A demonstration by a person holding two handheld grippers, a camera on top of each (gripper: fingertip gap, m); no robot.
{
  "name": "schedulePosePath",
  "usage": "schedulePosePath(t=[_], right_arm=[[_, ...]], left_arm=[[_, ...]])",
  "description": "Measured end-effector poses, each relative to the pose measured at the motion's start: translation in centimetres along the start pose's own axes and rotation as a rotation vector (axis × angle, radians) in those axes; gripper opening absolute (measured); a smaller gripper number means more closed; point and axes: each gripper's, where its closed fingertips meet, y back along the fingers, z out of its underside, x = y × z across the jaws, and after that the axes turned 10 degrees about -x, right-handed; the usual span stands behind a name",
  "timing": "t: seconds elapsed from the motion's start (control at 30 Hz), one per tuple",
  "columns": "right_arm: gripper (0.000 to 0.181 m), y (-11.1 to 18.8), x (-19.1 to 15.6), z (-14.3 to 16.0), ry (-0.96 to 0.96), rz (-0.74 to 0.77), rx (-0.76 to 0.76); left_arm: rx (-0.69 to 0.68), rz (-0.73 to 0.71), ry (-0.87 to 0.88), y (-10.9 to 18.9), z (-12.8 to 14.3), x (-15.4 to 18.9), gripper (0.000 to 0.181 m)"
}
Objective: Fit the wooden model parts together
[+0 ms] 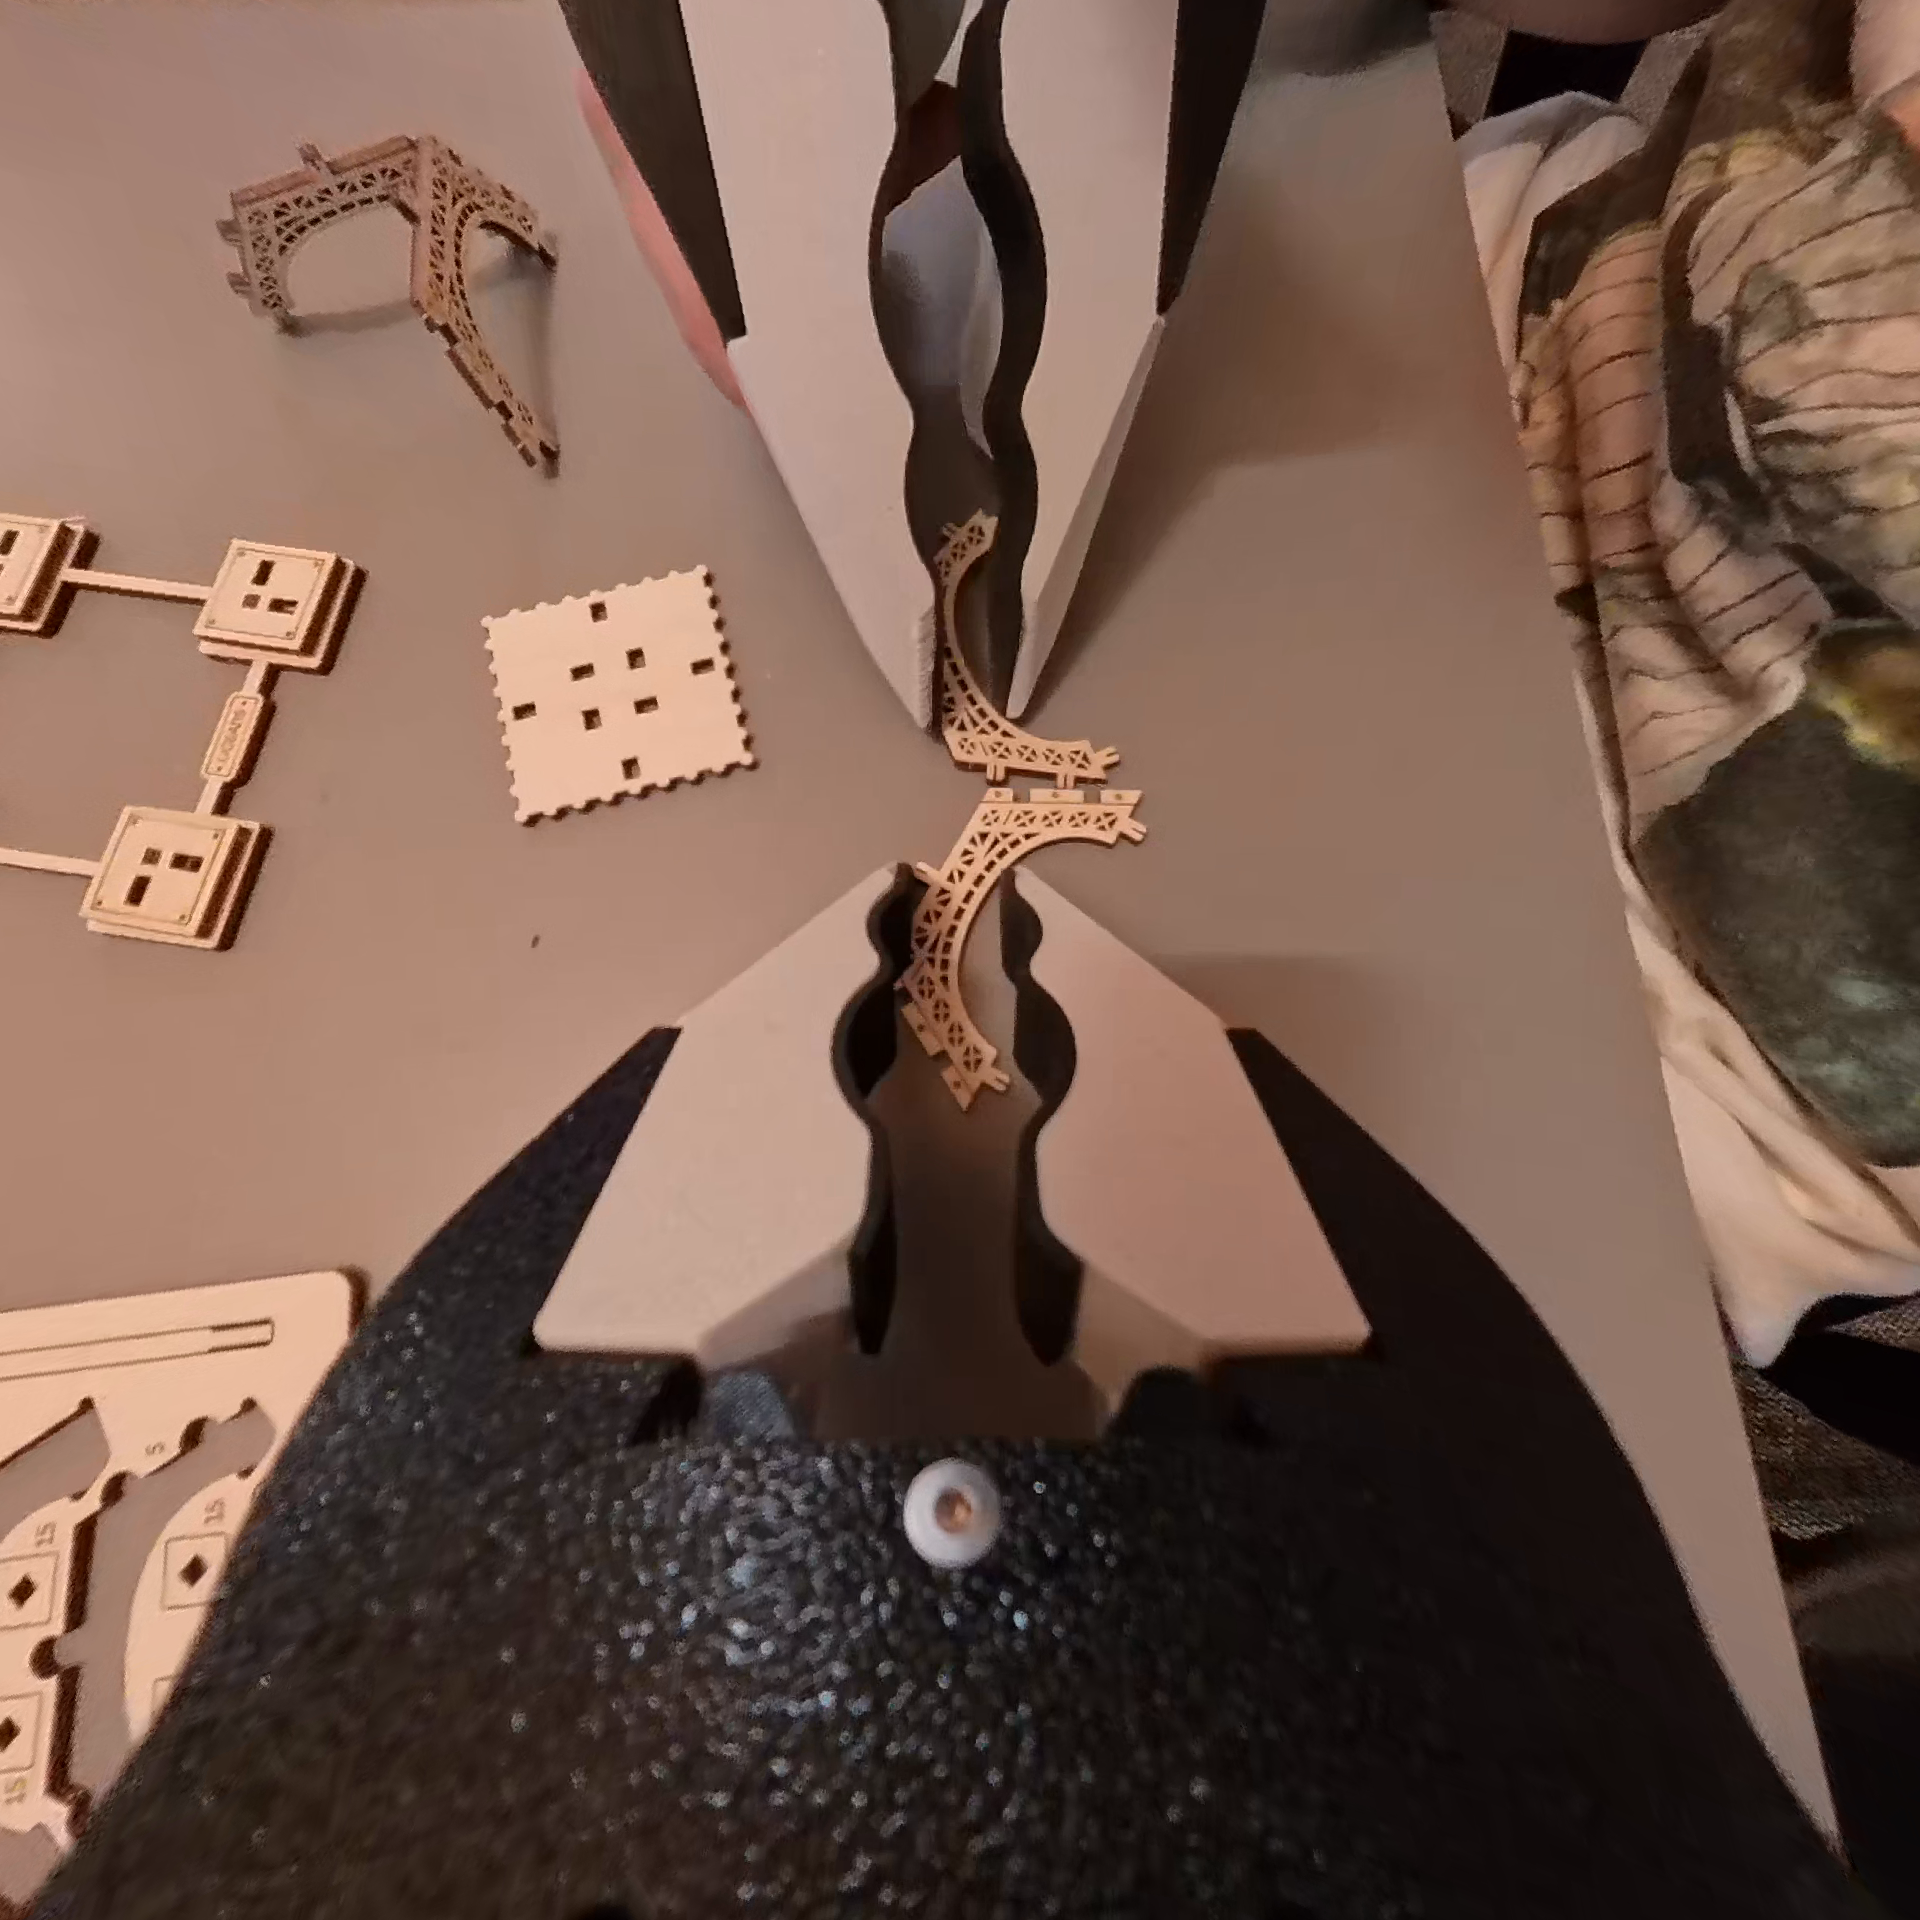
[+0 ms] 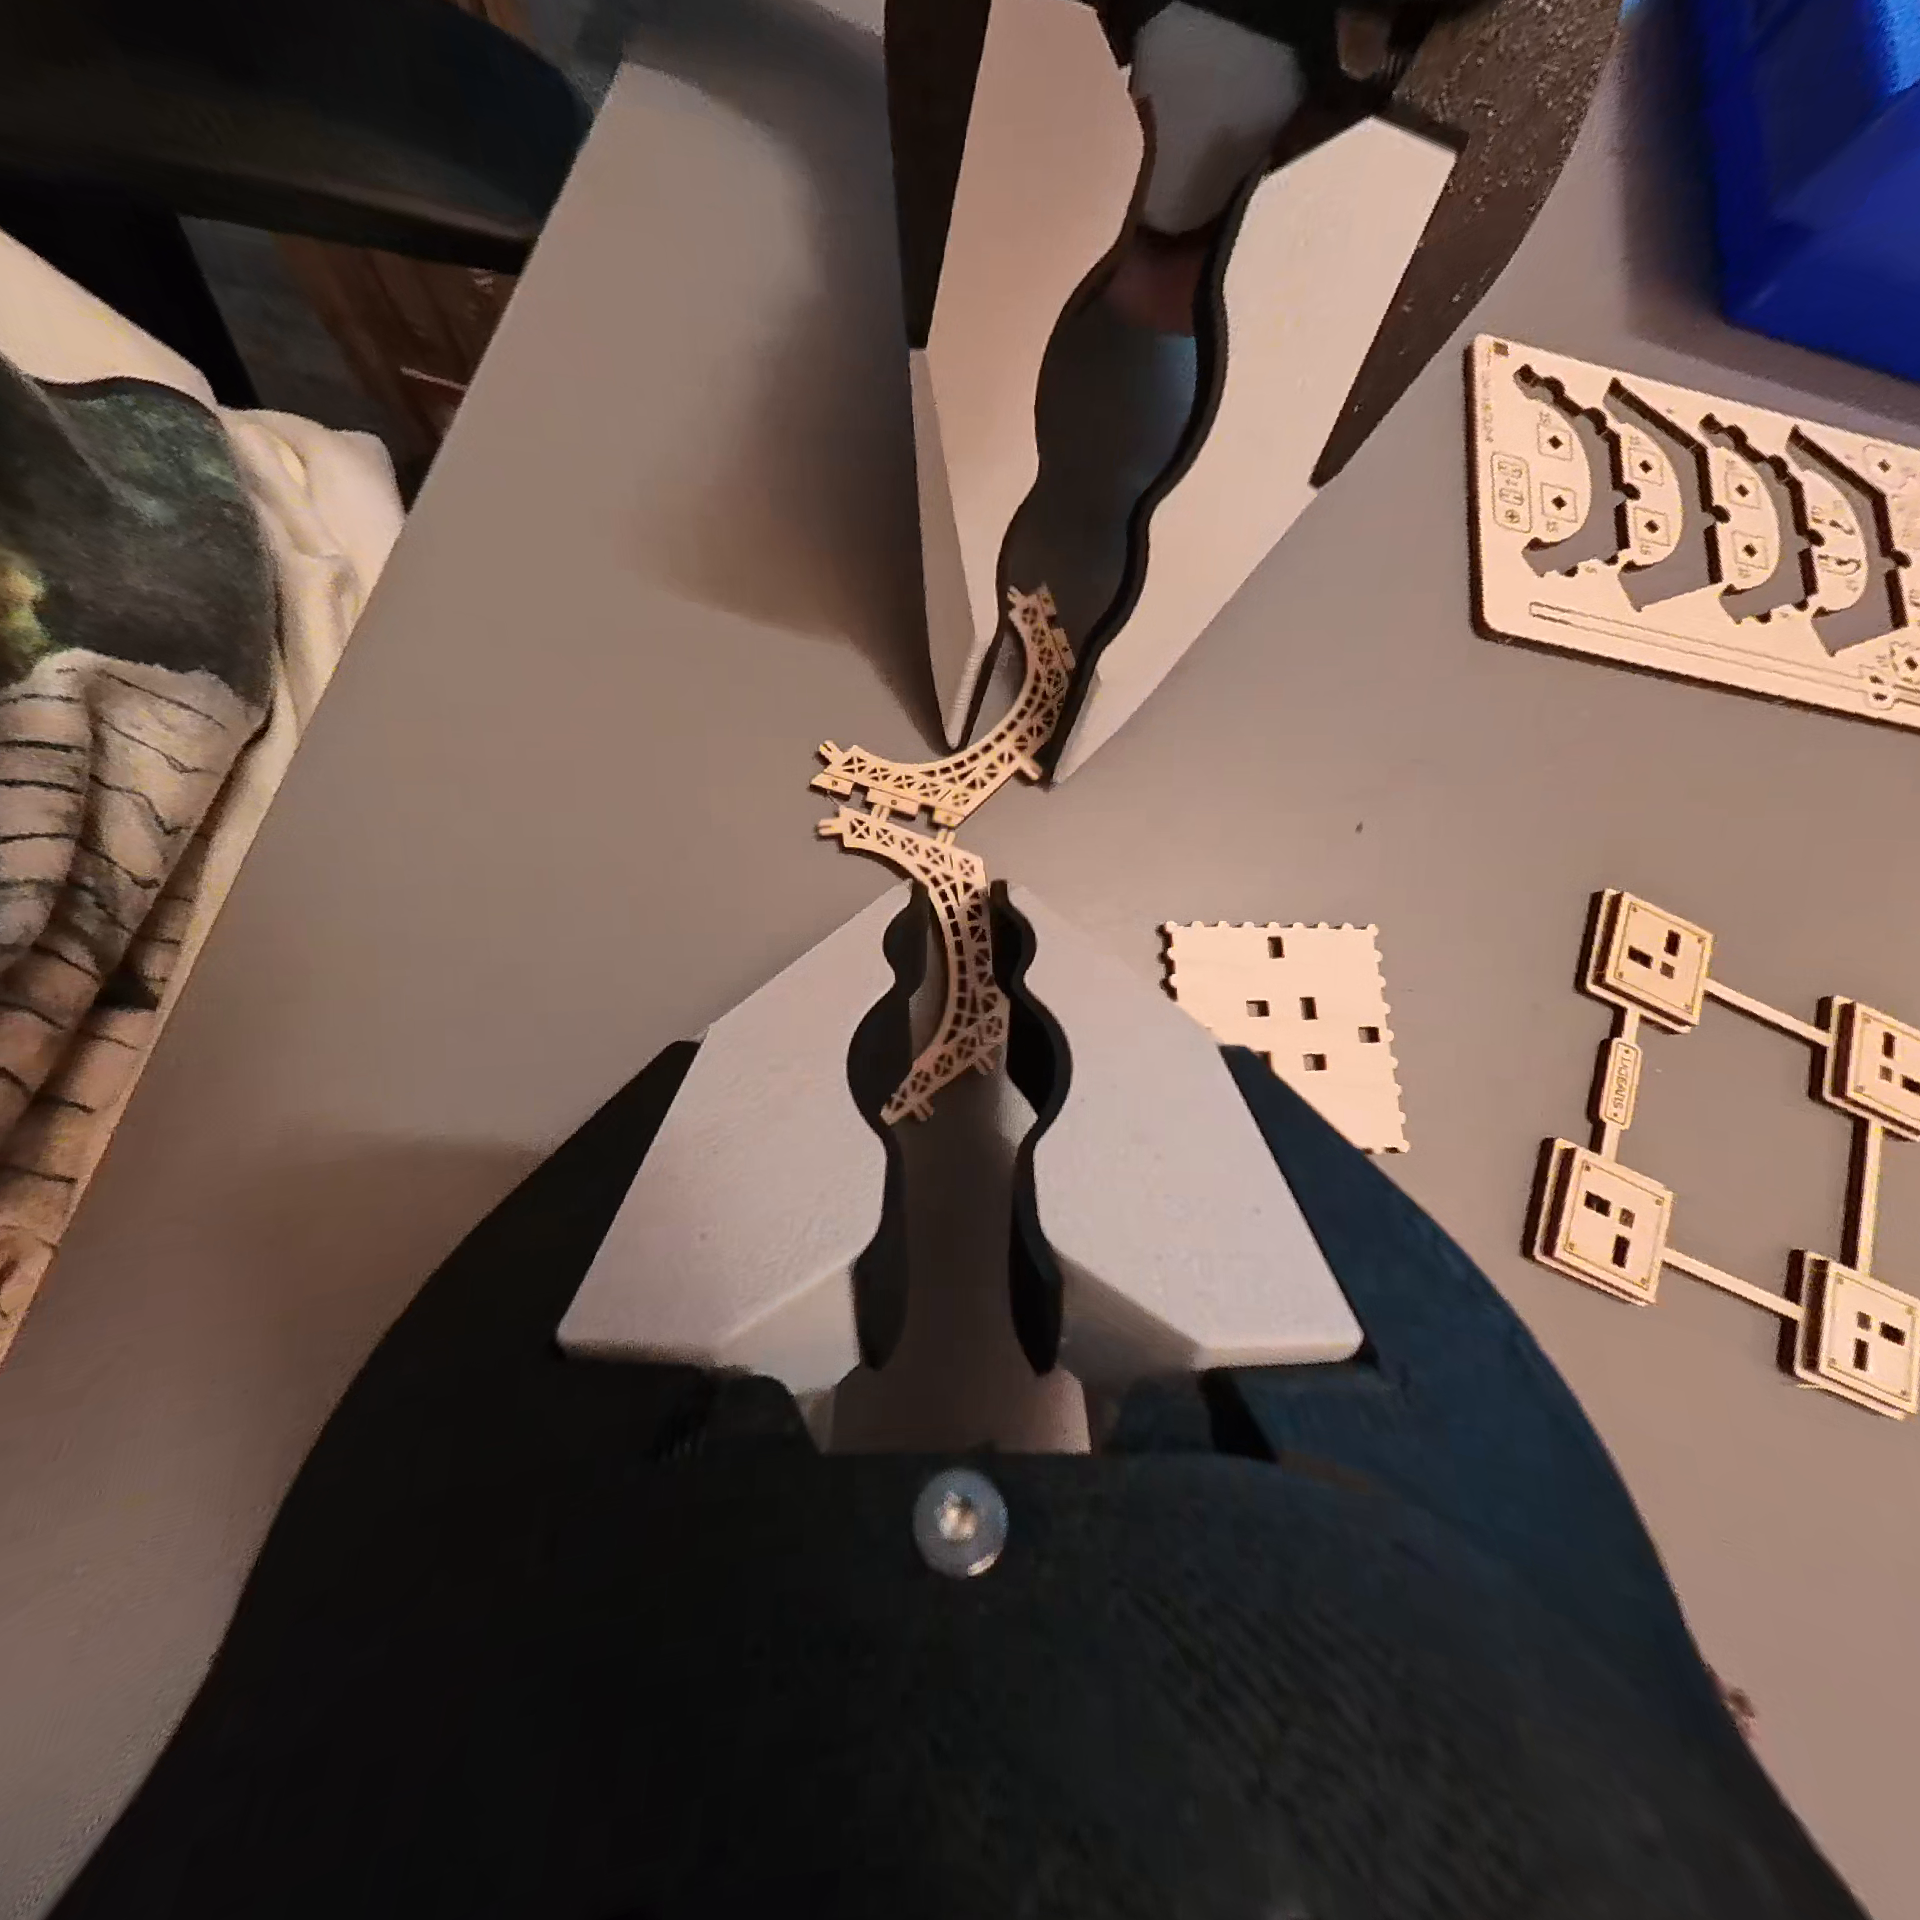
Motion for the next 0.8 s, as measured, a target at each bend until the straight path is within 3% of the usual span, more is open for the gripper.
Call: schedulePosePath(t=[0.03, 0.23, 0.33, 0.8], right_arm=[[0.009, 0.1, -0.1, 0.1, 0.012, -0.001, -0.001], [0.009, 0.8, -0.4, -0.7, 0.044, 0.0, 0.069], [0.009, 0.2, -0.6, 0.2, 0.077, -0.002, -0.008], [0.009, 0.1, 0.0, 0.3, 0.14, -0.018, -0.093]], left_arm=[[-0.001, -0.005, -0.006, 0.0, 0.0, 0.0, 0.013], [0.001, -0.022, 0.008, -0.2, -0.3, -0.2, 0.013], [0.001, -0.022, 0.002, -0.5, -0.7, 0.1, 0.013], [-0.026, -0.065, 0.017, -0.5, -0.6, 0.0, 0.01]])
